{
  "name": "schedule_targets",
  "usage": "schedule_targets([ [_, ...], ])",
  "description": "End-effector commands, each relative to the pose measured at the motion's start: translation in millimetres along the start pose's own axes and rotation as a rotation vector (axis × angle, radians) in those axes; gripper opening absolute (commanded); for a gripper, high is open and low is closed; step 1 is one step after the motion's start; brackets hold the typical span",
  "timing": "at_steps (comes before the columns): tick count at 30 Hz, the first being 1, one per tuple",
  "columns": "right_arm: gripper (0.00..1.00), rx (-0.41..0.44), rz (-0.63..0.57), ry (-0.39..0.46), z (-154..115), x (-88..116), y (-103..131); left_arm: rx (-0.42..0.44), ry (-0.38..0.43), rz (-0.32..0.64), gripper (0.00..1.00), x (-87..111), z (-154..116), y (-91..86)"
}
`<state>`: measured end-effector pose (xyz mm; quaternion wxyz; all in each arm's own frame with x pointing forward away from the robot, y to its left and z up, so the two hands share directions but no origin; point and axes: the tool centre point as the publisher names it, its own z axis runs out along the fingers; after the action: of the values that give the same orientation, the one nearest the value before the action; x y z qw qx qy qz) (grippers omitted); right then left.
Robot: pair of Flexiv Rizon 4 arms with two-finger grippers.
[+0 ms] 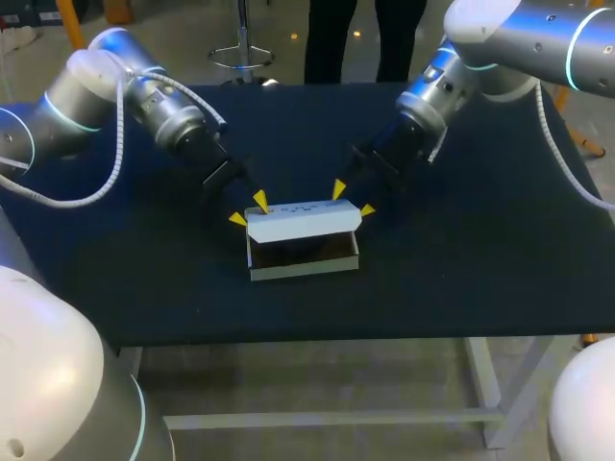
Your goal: Assemble the packaging by folding the flat box into shape, placing the metal phone stand inside, and closing the box properly
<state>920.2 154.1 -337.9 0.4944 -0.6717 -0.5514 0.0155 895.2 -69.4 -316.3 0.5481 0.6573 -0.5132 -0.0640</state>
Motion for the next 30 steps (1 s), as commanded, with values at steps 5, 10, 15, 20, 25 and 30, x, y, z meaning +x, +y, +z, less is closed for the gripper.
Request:
schedule_targets([
  [5,0.58,0.039,0.004,0.0,-0.5,4.4,4.0,0.009,0.0,-0.009,0.43,2.8,0.8,2.7],
  [10,0.56,0.043,0.01,0.002,-0.6,4.6,4.1,0.005,0.007,-0.02,0.42,2.9,-0.9,2.3],
  [15,0.58,0.052,0.011,0.003,-1.2,6.0,3.7,0.004,0.01,-0.022,0.41,3.6,-2.0,4.5],
  [20,0.57,0.056,0.011,0.005,-2.2,7.6,3.6,0.001,0.012,-0.028,0.4,4.4,-3.0,5.6],
  [25,0.56,0.058,0.011,0.007,-3.9,9.7,3.0,-0.004,0.013,-0.037,0.4,5.3,-3.8,5.7],
  [30,0.56,0.061,0.008,0.009,-5.7,11.0,2.5,-0.008,0.01,-0.046,0.4,6.3,-4.3,5.6],
])
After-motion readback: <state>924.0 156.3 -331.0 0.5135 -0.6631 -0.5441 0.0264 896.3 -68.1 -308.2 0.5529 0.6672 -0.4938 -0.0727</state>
